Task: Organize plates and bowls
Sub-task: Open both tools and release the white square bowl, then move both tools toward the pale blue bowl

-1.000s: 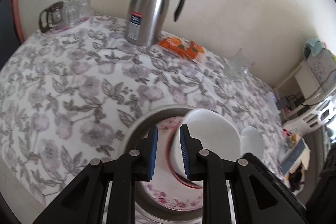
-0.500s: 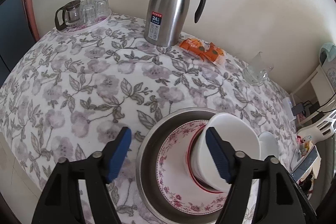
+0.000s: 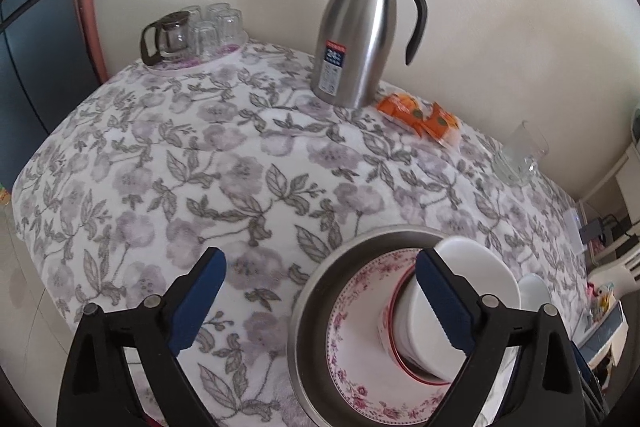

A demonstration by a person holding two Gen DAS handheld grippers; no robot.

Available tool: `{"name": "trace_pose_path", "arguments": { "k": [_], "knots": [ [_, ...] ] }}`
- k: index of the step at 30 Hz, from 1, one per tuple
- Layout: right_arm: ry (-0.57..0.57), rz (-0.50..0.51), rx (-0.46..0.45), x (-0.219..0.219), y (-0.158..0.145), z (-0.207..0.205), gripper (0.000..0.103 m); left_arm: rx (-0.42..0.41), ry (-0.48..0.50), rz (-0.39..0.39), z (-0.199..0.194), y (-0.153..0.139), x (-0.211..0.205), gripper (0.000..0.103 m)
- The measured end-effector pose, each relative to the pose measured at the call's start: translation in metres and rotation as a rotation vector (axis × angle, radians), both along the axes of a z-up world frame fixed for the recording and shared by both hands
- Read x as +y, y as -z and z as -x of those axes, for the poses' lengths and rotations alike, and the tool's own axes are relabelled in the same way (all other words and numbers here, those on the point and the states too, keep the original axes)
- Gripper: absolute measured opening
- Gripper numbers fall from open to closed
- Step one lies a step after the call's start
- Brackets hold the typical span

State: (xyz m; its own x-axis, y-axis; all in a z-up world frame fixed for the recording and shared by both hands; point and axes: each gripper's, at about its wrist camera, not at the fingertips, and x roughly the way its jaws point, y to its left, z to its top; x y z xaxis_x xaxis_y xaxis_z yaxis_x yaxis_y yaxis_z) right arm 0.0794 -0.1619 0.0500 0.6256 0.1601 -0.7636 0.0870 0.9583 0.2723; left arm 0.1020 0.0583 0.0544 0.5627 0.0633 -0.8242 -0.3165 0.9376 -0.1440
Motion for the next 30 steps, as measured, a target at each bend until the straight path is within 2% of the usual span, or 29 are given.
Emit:
{"name": "trace_pose_path", "arguments": {
  "k": [10, 17, 20, 26, 30],
  "knots": [
    [0.044, -0.033, -0.068, -0.026, -0.01, 0.006, 0.103, -0.05, -0.003, -0.009, 0.005, -0.009, -0.009, 0.098],
    [0.075, -0.012, -0.148, -0.06, -0.018, 0.015, 0.103, -0.183, 0.029, 0.031, 0.012, -0.028, -0.026, 0.098],
    [0.086, -0.02, -0.138, -0.081, -0.016, 0.016, 0.103, -0.217, 0.074, 0.03, 0.014, -0.033, -0.042, 0.098],
    [0.145, -0.017, -0.121, -0.121, -0.012, 0.022, 0.103, -0.231, 0.198, 0.023, 0.015, -0.035, -0.085, 0.098],
    [0.192, -0.076, -0.129, -0.148, -0.01, 0.029, 0.103, -0.24, 0.307, 0.046, 0.014, -0.039, -0.116, 0.098]
  ]
}}
